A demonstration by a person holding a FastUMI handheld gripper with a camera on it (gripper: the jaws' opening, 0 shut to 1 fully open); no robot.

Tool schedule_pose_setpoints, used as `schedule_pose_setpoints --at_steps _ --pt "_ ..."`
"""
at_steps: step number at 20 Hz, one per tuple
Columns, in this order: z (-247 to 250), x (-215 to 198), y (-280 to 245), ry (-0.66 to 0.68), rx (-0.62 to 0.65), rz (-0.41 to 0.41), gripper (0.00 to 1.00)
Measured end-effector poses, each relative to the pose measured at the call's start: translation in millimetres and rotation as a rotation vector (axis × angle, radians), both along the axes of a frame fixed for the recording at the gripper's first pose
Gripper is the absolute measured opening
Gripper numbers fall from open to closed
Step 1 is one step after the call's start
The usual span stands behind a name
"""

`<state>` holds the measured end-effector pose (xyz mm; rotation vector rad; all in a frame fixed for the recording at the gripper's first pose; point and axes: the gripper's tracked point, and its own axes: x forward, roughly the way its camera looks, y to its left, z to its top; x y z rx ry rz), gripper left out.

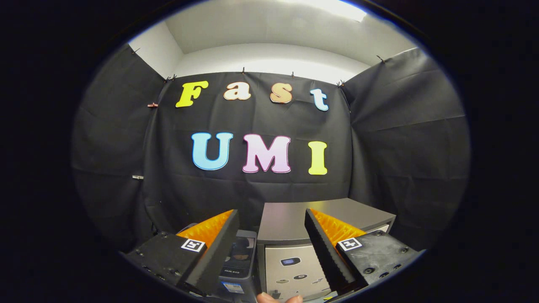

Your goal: Put the clothes into the washing machine and then close the washing machine lid.

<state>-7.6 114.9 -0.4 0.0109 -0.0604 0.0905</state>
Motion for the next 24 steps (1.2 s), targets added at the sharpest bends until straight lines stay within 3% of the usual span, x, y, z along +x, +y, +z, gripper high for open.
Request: schedule_pose_setpoints --at_steps 24 --pt "2.1 0.5 0.4 -0.006 -0.004 -0.003 0.99"
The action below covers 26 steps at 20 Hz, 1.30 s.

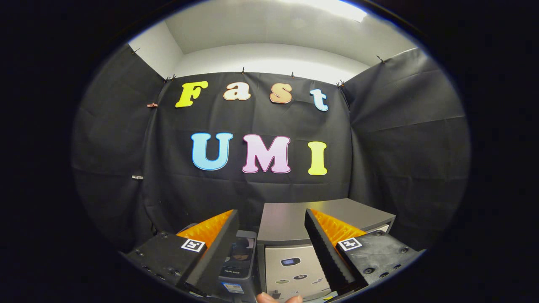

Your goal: Put the clothes into the washing machine and then close the washing machine lid.

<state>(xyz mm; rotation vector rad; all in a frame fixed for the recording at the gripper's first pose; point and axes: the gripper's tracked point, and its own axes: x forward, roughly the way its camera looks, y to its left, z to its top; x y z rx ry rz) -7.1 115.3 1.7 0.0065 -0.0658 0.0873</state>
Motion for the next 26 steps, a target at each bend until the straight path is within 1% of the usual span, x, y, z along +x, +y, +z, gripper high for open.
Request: schedule_pose_setpoints --at_steps 26 --pt "-3.5 -0.7 3.5 0.006 -0.008 0.003 0.99"
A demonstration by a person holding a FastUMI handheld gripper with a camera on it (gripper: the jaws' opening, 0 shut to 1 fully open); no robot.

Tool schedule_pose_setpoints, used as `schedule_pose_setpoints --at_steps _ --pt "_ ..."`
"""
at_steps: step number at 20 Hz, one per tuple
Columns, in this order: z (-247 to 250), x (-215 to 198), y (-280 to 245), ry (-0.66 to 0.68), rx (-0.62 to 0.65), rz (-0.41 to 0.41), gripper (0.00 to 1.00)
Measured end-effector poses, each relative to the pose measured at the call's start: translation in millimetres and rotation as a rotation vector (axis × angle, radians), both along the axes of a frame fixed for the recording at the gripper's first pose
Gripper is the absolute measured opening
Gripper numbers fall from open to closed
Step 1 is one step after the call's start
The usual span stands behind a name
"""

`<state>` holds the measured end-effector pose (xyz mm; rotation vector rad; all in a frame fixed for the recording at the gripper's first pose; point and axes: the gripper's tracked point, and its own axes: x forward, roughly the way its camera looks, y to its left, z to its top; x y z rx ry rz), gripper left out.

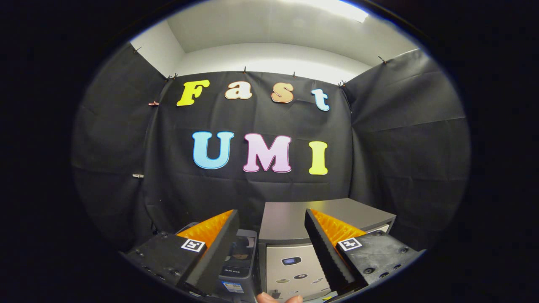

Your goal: Put the clothes into the washing machine and then close the washing machine lid.

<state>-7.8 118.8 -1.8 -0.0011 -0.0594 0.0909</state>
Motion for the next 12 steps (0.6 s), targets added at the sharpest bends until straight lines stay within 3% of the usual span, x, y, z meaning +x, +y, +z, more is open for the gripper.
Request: schedule_pose_setpoints --at_steps 12 --pt "0.2 -0.5 -0.5 -0.002 -0.001 -0.002 0.99"
